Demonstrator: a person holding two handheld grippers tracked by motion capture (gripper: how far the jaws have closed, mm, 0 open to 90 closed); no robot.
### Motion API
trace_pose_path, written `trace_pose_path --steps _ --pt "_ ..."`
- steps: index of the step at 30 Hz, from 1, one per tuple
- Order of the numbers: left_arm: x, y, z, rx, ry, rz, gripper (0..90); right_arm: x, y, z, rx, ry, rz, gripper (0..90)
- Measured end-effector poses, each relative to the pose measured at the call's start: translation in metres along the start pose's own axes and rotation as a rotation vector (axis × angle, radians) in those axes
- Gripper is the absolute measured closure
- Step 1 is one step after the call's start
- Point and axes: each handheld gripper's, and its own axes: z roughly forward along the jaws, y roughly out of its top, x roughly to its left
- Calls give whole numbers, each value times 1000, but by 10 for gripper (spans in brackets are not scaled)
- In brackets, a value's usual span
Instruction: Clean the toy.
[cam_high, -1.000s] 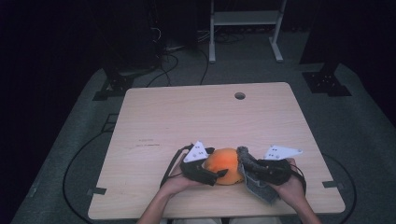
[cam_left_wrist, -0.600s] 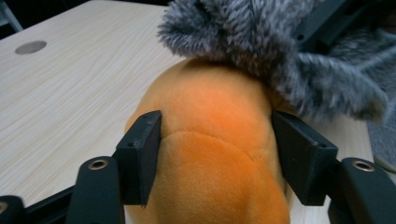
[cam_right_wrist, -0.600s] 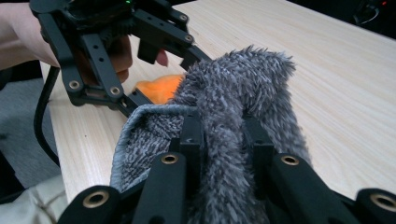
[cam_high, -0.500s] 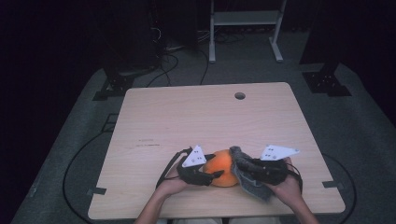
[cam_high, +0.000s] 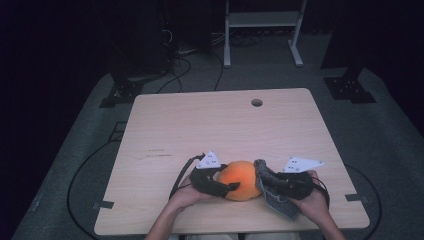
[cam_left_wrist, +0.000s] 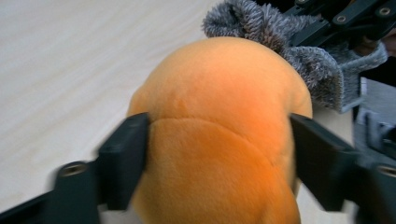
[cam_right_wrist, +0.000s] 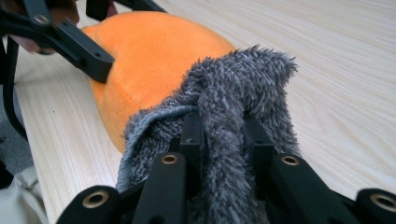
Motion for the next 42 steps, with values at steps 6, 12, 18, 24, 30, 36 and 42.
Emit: trace_pose_path --steps 6,12,18,24,30,36,42 --pt "-14 6 -1 -125 100 201 388 2 13 -8 -75 -15 8 737" --pt "1 5 -1 -108 33 40 169 1 5 8 -43 20 29 739" --pt "7 -4 -2 -57 56 27 206 14 12 9 -59 23 -33 734" --pt "10 -8 -4 -54 51 27 204 -12 -8 9 14 -40 59 734" --pt "9 -8 -2 -55 58 42 204 6 10 0 -74 14 -1 732" --pt "7 -7 -3 -53 50 55 199 -2 -4 10 6 20 13 723" --pt "-5 -6 2 -45 27 163 230 1 4 -2 -50 16 5 727"
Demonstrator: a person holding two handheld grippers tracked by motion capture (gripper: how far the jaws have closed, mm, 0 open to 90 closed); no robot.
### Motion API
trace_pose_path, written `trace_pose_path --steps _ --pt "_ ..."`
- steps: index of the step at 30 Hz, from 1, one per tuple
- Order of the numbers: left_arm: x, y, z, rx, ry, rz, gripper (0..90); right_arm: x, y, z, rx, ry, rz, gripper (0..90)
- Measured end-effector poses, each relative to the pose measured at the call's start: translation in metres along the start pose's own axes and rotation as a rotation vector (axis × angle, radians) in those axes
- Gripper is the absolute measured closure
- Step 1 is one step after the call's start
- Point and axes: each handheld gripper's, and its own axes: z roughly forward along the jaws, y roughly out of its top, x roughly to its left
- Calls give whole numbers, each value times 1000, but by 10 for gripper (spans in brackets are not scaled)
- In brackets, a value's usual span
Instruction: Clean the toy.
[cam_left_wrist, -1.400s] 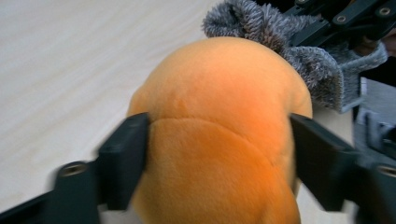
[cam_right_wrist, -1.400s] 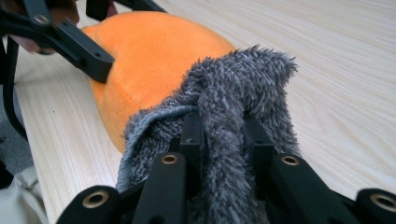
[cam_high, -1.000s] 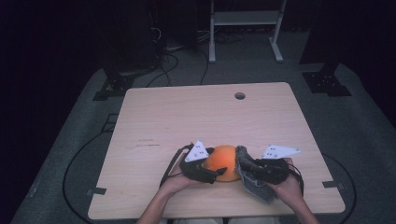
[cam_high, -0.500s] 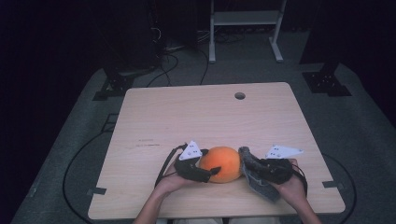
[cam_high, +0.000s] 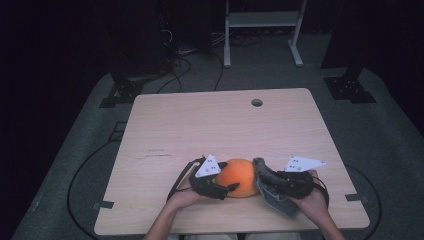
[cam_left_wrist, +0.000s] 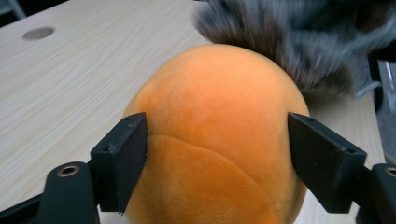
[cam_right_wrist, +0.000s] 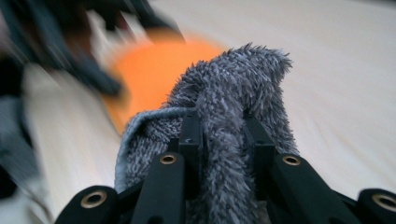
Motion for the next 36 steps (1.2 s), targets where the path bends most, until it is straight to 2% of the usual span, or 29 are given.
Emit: trace_pose_path --steps 2,4,5,6,7,8,10,11,12,13,14,15,16,17,18,20,21,22,23,24,25,26,27,30,31,32,33,35,36 --pt "-6 2 2 6 3 44 232 6 9 1 -43 28 -14 726" --pt "-6 4 2 16 6 51 191 8 11 4 -35 28 -21 725" --pt "-2 7 -1 7 0 1 152 5 5 10 -22 26 -12 726" --pt "-2 7 -1 7 0 1 122 5 5 10 -22 26 -12 726" --pt "4 8 -3 10 26 -72 82 -1 -1 8 -18 18 24 726" --pt "8 7 -4 14 20 -110 82 -3 -1 7 -16 14 26 726" --pt "10 5 -4 18 12 -124 85 -4 -2 6 -1 -1 27 725" --pt "9 4 -3 12 -12 -112 200 -3 -3 3 18 -26 17 728" --pt "7 3 -3 10 -11 -95 200 -3 -3 3 18 -26 17 728" --pt "3 4 -2 4 -11 -56 246 2 3 0 1 -29 -11 728" --pt "3 4 -2 4 -11 -56 267 2 3 0 1 -29 -11 728" --pt "0 5 -2 2 -18 -10 267 5 7 -2 -18 -14 -20 728" --pt "-7 7 0 4 -21 62 287 14 19 -4 -64 52 -54 728" --pt "-12 7 1 -1 -28 97 289 18 22 -4 -59 55 -67 728" --pt "-12 7 1 -1 -28 97 282 18 22 -4 -59 55 -67 728" --pt "-14 7 1 -1 -27 117 237 22 23 1 -24 43 -98 728" --pt "-11 7 0 3 -27 94 180 19 17 6 -11 46 -85 729" --pt "-8 8 0 4 -24 56 180 19 17 6 -11 46 -85 729" --pt "-4 8 0 16 -11 17 95 12 12 5 -16 58 -55 729" --pt "1 7 0 26 -9 -55 93 10 11 4 -10 54 -45 729" --pt "3 6 0 22 -15 -67 104 9 11 3 -2 46 -48 729" --pt "2 5 -1 12 -37 -64 159 9 10 2 4 36 -49 728" --pt "2 5 -1 12 -37 -64 218 7 9 1 12 35 -47 728" --pt "-3 6 -1 2 -35 5 272 8 12 -4 14 35 -51 729" --pt "-7 7 0 0 -51 58 302 11 17 -8 -10 43 -68 729" --pt "-7 7 0 0 -51 58 307 11 17 -8 -10 43 -68 729" --pt "-13 6 0 6 -76 120 308 15 23 -8 -39 69 -75 728" --pt "-14 5 -1 6 -75 137 288 16 25 -5 -19 61 -87 726" --pt "-13 5 -2 8 -71 128 256 14 23 -2 -5 55 -86 726"
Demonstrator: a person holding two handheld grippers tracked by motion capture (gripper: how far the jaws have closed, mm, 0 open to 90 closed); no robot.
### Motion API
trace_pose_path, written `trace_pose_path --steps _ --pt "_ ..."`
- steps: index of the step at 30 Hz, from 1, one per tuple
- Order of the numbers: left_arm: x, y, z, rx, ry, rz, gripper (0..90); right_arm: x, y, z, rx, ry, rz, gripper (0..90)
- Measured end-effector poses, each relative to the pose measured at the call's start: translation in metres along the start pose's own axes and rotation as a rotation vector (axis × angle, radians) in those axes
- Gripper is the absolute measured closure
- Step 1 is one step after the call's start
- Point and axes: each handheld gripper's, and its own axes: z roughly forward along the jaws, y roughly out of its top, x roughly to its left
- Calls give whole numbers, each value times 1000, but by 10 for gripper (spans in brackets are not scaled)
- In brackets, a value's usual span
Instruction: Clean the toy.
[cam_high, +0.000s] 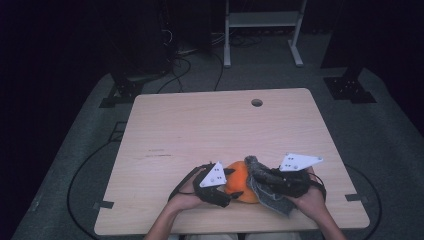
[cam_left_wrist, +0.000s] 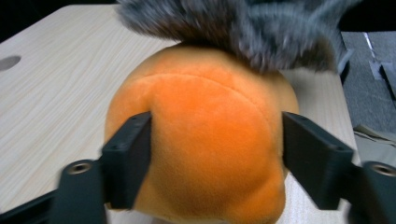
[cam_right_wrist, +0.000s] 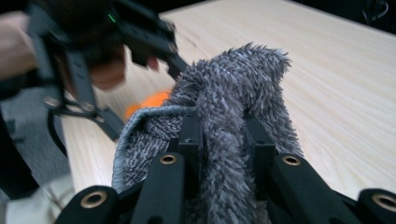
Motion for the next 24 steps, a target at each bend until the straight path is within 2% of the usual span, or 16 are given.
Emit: trace_pose_path --steps 1,2,3,4,5,7,8,11,12,13,14,15,16,20,22,24 --pt "5 0 -1 12 13 -45 204 -2 -4 2 7 3 10 726" --pt "5 0 -1 12 13 -45 159 -4 -6 3 9 6 20 726" --pt "11 0 0 29 28 -140 117 -7 -10 2 13 5 32 726" --pt "11 0 0 29 28 -140 114 -10 -11 1 15 3 40 726" --pt "14 -1 1 23 20 -174 146 -12 -12 -2 23 -8 50 726" --pt "12 -2 -1 12 13 -133 243 -13 -10 -7 35 -29 44 727" --pt "12 -2 -1 12 13 -133 268 -13 -10 -7 35 -29 44 727" --pt "5 2 -1 -12 12 -54 310 2 5 -12 -6 21 1 728" --pt "5 2 -1 -12 12 -54 318 7 9 -11 -11 32 -12 727" --pt "-2 5 0 -16 4 20 323 15 15 -7 -11 48 -30 727" --pt "-5 6 0 -7 1 64 323 19 18 -4 -8 52 -44 725" --pt "-5 6 0 -7 1 64 323 22 20 1 2 55 -59 724" --pt "-9 5 -1 13 6 100 323 25 20 6 19 48 -72 723" --pt "-5 0 -2 38 7 86 328 17 14 7 15 35 -46 724" --pt "-1 -4 -3 55 6 54 319 4 6 2 26 -4 -4 726" --pt "5 -5 -2 60 0 -14 223 -9 -7 0 24 -9 47 727"
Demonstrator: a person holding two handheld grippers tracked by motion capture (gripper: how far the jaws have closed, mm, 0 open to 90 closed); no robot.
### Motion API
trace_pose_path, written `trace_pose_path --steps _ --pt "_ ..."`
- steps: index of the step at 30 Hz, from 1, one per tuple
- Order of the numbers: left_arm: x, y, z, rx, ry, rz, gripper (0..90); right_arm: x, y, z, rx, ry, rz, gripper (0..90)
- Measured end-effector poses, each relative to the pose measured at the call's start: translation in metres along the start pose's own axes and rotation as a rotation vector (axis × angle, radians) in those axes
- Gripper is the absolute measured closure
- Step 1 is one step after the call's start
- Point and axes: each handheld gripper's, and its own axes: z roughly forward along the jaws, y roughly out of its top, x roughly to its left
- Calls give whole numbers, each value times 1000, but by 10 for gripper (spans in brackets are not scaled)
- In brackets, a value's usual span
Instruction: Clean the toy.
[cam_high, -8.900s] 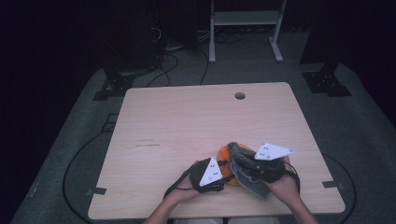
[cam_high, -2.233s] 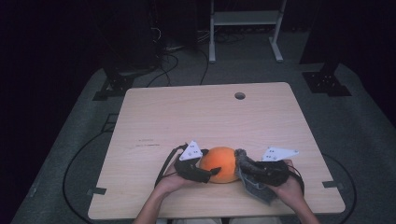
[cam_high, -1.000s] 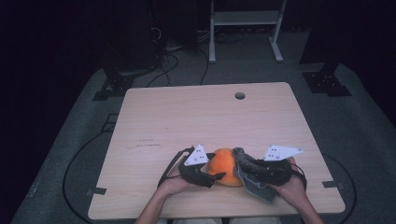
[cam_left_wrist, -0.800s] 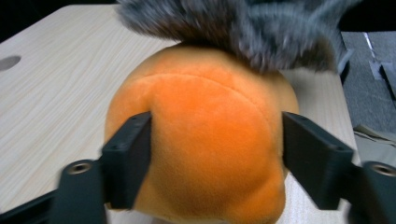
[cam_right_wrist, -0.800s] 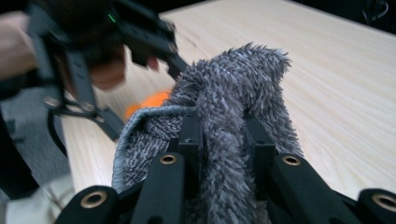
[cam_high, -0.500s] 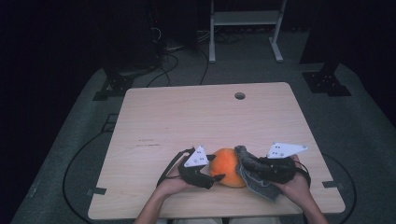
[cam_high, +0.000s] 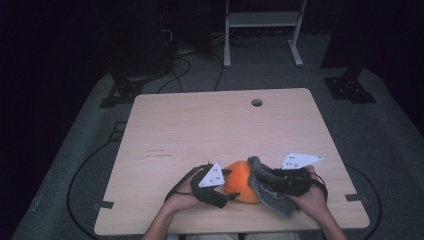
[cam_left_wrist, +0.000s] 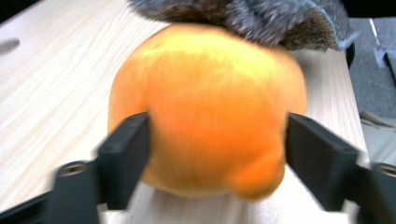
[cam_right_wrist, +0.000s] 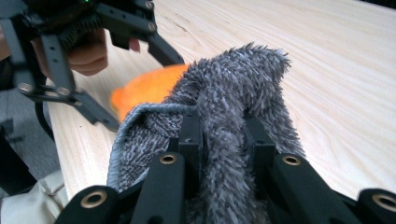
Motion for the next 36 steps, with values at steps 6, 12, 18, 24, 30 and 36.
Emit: trace_pose_path --steps 6,12,18,24,30,36 --pt "5 8 -2 -95 -19 -117 163 -2 -2 -1 0 -5 -3 728" --pt "-2 4 8 -45 14 -77 205 5 -1 2 -2 -8 -31 723" --pt "6 -3 -1 -21 -20 -106 199 -1 -8 1 3 -7 -4 722" --pt "6 6 0 -75 -30 -115 103 8 -9 6 13 78 -33 722" --pt "5 2 10 -22 -31 -136 89 13 -8 10 28 129 -59 718" --pt "-3 7 10 -24 45 -92 318 9 -9 7 20 106 -20 719"
